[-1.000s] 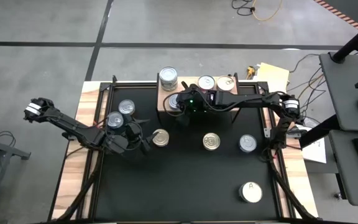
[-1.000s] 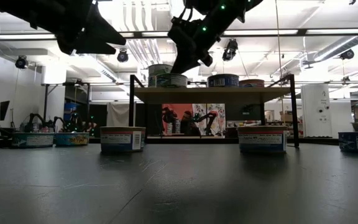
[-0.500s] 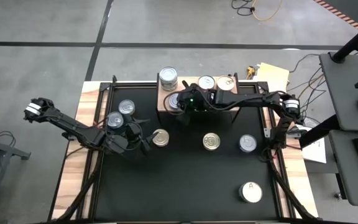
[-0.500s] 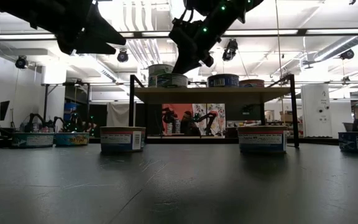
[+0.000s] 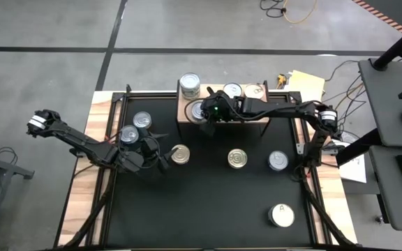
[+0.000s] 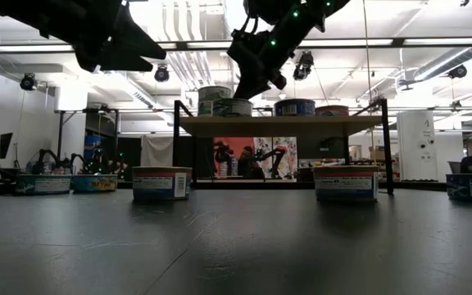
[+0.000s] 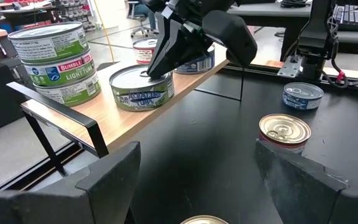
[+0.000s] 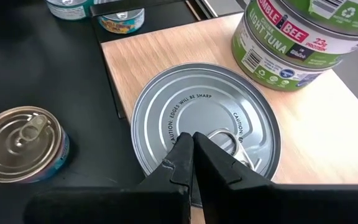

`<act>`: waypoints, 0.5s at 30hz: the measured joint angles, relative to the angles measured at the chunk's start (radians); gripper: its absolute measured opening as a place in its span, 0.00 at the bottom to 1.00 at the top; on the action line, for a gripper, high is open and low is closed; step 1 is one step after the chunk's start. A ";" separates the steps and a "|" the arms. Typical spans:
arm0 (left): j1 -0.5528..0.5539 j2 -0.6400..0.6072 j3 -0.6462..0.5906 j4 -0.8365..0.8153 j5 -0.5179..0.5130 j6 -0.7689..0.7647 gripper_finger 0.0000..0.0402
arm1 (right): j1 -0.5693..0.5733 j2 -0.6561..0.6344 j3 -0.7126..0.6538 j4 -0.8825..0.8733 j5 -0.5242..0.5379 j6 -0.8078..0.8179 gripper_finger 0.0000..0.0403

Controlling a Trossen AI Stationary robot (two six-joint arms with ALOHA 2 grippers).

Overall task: Stack canned seafood by type on shelf
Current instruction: Adjust the green tuna can on the shelf

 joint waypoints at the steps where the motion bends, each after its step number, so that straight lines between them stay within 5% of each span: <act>1: 0.000 0.000 0.000 0.000 0.000 0.000 0.75 | -0.003 0.000 0.000 -0.004 0.000 0.000 0.02; 15: 0.000 0.000 0.000 0.000 0.000 0.000 0.75 | -0.005 -0.016 -0.003 -0.015 0.003 -0.014 0.02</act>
